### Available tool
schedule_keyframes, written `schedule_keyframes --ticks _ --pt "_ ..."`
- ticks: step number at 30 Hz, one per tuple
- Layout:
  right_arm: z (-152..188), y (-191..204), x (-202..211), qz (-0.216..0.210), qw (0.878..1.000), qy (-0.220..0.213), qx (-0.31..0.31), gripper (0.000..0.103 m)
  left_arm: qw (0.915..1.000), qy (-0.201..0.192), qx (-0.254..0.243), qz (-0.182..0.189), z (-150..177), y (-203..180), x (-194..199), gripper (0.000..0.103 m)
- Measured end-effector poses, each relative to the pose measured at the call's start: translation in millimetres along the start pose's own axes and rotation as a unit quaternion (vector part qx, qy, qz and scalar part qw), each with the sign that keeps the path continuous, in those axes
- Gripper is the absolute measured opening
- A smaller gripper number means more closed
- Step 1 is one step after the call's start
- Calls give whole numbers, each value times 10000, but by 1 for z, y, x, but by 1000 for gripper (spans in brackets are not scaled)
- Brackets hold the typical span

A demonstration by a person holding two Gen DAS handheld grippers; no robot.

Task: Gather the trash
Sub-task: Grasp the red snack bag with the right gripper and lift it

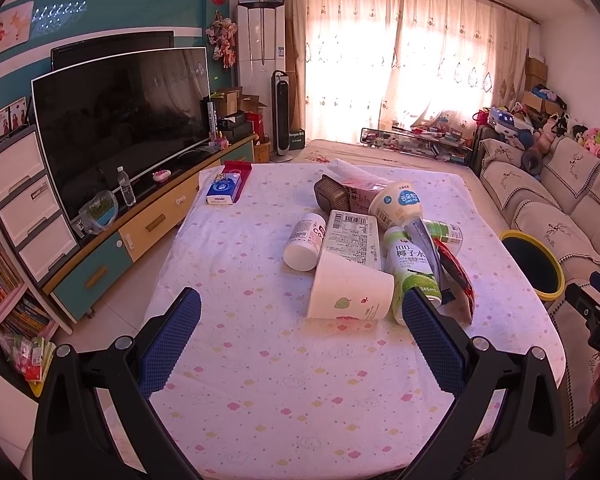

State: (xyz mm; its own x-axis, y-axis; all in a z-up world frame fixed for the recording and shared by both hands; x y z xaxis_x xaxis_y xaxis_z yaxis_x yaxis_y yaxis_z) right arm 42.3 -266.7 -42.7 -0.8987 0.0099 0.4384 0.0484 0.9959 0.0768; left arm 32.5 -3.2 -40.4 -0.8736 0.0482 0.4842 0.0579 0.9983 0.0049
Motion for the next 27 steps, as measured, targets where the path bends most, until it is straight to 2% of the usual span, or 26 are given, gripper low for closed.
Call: schedule_keyframes --ticks 3,5,8,10,13,21,22,26,27 --pt "2 15 -18 -268 9996 53 116 93 10000 79 32 -5 2 3 -9 99" --pt "3 26 -33 -480 9984 237 156 75 9999 141 66 3 4 6 -16 99" --pt "9 46 -54 -672 9958 509 364 61 9997 221 110 -7 6 9 -26 99" --pt "15 59 -63 -807 9935 646 469 56 9996 259 130 -19 7 11 -31 99" --pt "19 73 -77 -848 9918 758 577 55 9994 322 139 -26 7 13 -40 99" --pt "24 79 -114 -763 9885 1166 591 55 9991 412 107 -17 9 13 -56 99" --pt "24 80 -117 -738 9882 1190 616 51 9990 433 113 -14 10 13 -59 99" --pt "22 77 -120 -666 9892 1141 633 23 9988 480 107 -6 12 13 -63 99" --pt "21 76 -118 -665 9898 1096 622 20 9988 482 102 -5 13 13 -64 99"
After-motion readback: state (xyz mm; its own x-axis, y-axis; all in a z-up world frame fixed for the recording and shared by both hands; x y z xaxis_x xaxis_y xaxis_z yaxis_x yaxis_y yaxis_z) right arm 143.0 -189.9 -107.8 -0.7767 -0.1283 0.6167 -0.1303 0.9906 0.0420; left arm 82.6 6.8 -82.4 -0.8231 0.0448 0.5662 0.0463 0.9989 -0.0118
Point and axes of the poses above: each gripper's, at about its wrist camera, not at the fingertips, and x roughly against the way its jaws point, y to its left, z to its underside, the point moved 1 cm from there along -x, roughly the way its jaws point, and after that the axes turned 7 degrees about -y, right-handed, at the moved point
